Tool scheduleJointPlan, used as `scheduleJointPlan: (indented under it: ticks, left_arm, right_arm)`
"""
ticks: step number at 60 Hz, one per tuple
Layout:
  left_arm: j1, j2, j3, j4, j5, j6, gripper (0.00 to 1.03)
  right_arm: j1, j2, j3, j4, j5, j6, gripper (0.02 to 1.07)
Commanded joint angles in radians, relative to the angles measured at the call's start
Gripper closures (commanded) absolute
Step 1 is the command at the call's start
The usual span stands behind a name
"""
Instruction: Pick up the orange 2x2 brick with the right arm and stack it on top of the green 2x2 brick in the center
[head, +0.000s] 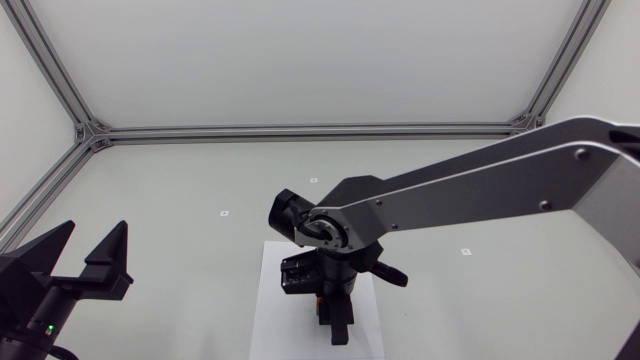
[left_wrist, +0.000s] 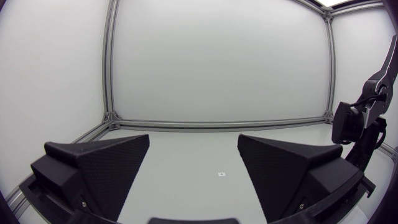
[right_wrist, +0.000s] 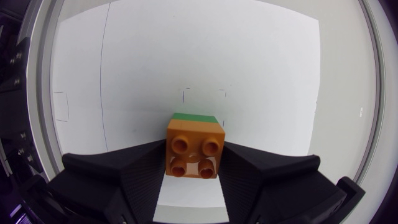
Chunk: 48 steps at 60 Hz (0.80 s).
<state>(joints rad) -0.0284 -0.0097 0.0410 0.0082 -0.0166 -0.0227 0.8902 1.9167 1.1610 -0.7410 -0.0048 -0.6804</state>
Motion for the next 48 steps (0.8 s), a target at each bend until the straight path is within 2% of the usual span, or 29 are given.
scheduleJointPlan:
  ticks: [1, 3, 10, 15, 48]
  left_arm:
    - [-0.001, -0.004, -0.041, -0.011, 0.003, 0.006, 0.04]
    - [-0.001, -0.004, -0.041, -0.011, 0.003, 0.006, 0.04]
    - [-0.001, -0.004, -0.041, -0.011, 0.003, 0.006, 0.04]
    - [-0.001, -0.004, -0.041, -0.011, 0.003, 0.006, 0.04]
    - [-0.001, -0.004, -0.041, -0.011, 0.003, 0.006, 0.04]
  right_arm:
    - [0.007, -0.024, -0.011, 0.012, -0.015, 0.019, 0.55]
    - [0.009, -0.028, -0.011, 0.012, -0.018, 0.019, 0.58]
    - [0.007, -0.025, -0.014, 0.017, -0.021, 0.019, 0.81]
    - [0.006, -0.024, -0.014, 0.017, -0.024, 0.015, 0.87]
    - [0.016, 0.033, 0.091, -0.011, -0.023, 0.027, 0.88]
